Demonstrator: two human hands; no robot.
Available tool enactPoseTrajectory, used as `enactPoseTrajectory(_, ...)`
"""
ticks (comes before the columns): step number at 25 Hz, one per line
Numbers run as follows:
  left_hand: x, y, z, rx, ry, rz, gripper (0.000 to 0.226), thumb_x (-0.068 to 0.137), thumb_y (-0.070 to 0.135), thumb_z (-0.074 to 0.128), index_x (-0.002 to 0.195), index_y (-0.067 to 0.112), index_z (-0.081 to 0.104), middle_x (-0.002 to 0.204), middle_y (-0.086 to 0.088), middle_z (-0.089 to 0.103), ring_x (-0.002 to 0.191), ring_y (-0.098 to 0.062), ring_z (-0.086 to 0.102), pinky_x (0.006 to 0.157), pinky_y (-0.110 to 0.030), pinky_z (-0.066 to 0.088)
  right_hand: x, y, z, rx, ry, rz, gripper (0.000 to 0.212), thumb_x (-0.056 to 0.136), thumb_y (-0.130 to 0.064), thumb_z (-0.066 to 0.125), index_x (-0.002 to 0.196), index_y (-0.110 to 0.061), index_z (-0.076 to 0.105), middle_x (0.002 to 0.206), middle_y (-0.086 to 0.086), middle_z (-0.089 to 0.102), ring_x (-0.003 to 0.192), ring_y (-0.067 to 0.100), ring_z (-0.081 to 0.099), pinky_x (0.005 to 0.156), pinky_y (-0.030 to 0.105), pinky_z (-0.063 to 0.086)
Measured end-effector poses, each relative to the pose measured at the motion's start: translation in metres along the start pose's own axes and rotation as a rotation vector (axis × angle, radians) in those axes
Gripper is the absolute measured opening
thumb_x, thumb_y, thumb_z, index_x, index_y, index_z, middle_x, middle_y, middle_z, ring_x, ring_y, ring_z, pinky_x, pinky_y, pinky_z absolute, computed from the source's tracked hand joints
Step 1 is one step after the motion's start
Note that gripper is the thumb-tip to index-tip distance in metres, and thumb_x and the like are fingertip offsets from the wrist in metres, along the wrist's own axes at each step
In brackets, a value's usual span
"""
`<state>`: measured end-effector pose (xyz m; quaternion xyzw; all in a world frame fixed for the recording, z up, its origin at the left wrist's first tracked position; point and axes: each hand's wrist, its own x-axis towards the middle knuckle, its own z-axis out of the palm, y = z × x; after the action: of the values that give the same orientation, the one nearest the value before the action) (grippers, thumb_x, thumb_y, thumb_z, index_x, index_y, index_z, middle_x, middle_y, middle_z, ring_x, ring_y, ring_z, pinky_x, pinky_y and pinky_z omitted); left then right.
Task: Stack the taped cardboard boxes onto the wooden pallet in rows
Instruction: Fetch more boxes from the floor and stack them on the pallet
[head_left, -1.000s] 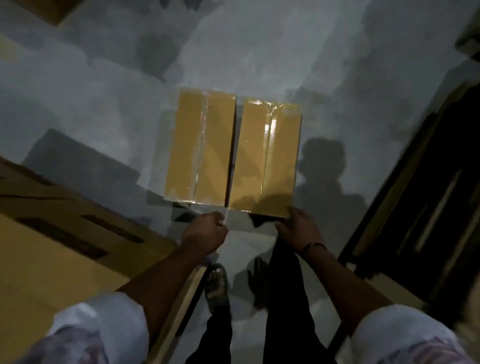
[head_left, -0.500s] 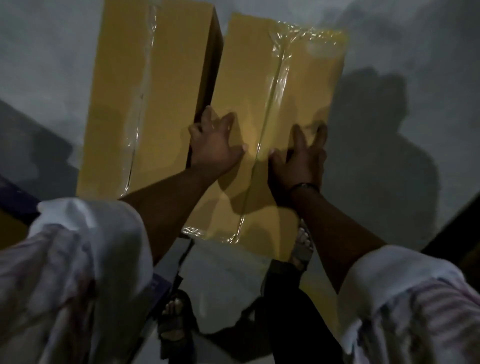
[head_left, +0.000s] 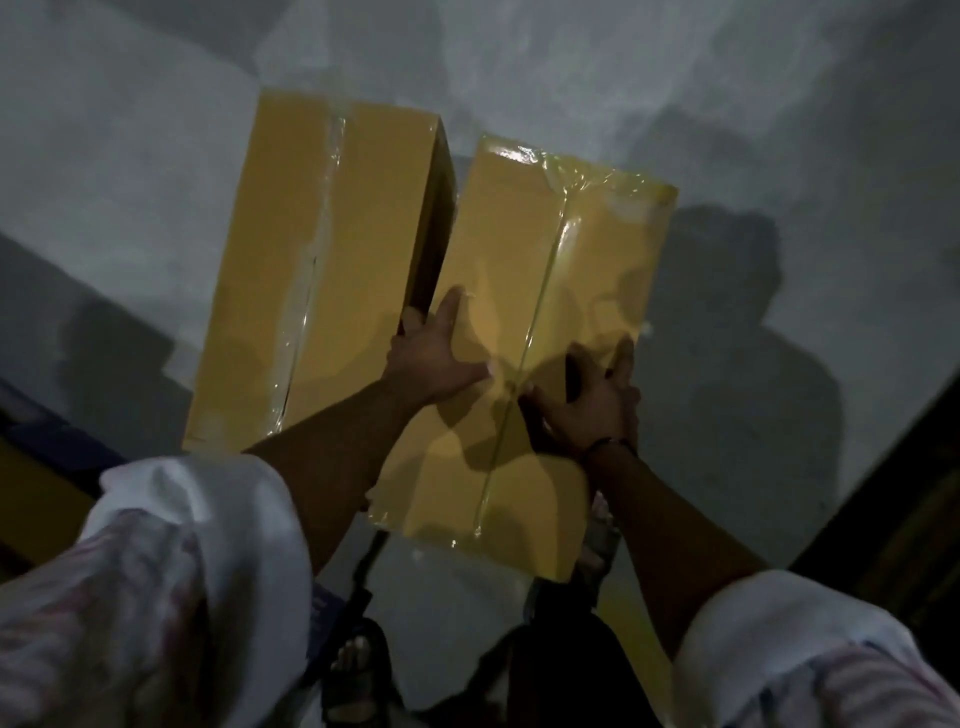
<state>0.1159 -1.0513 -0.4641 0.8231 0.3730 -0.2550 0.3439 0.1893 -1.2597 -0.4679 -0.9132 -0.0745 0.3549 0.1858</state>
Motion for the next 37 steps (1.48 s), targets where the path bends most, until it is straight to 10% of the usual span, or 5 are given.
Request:
enactPoseTrajectory(7,-0.215,0.037,-0.138,-0.283,0.336,0.117,0.118,0.052,0.094,0.068,0.153,0.058,0.02,0.157,0.006,0.015,0.141,-0.027,0.041,0.106,-0.045,0.048,-0.184,-0.096,-0.134,-0.002,0.334,-0.238,0.081,0.075,-0.082,0.059,0.144,-0.042,0.046,0.162,-0.007,0.024,0.134,0.033,0.044,0.107,0.051,0.044)
enactPoseTrajectory(12,-0.355,0.033,-0.265,-0.197,0.214,0.053,0.122,0.051,0.099,0.064,0.155,0.057,0.016,0.161,-0.014,0.027,0.137,-0.036,0.049,0.106,-0.043,0.048,-0.319,-0.216,-0.22,-0.161,0.215,-0.161,0.11,0.054,-0.097,0.047,0.15,-0.046,0.032,0.161,0.006,0.011,0.125,0.04,0.053,0.102,0.05,0.049)
enactPoseTrajectory(18,-0.541,-0.047,-0.333,-0.217,0.406,0.005,0.123,0.05,0.103,0.056,0.155,0.058,0.01,0.159,-0.014,0.025,0.136,-0.039,0.047,0.105,-0.048,0.049,-0.5,-0.317,-0.208,-0.41,0.321,-0.404,0.094,0.074,-0.092,0.043,0.154,-0.047,0.024,0.169,0.0,-0.007,0.129,0.045,0.041,0.104,0.049,0.044)
enactPoseTrajectory(26,-0.768,-0.177,-0.348,-0.271,0.736,-0.31,0.121,0.054,0.1,0.058,0.157,0.054,0.015,0.159,-0.017,0.026,0.134,-0.042,0.049,0.099,-0.046,0.049,-0.693,-0.394,-0.13,-0.441,0.276,-0.842,0.089,0.074,-0.09,0.043,0.15,-0.045,0.034,0.168,-0.004,0.007,0.131,0.044,0.039,0.104,0.051,0.044)
enactPoseTrajectory(37,-1.086,-0.274,-0.196,-0.264,1.005,-0.67,0.12,0.055,0.103,0.054,0.157,0.05,0.02,0.16,-0.022,0.026,0.13,-0.044,0.052,0.096,-0.05,0.054,-0.949,-0.301,-0.008,-0.34,-0.013,-1.268,0.089,0.073,-0.089,0.048,0.15,-0.045,0.039,0.168,-0.009,0.008,0.139,0.041,0.034,0.109,0.051,0.041)
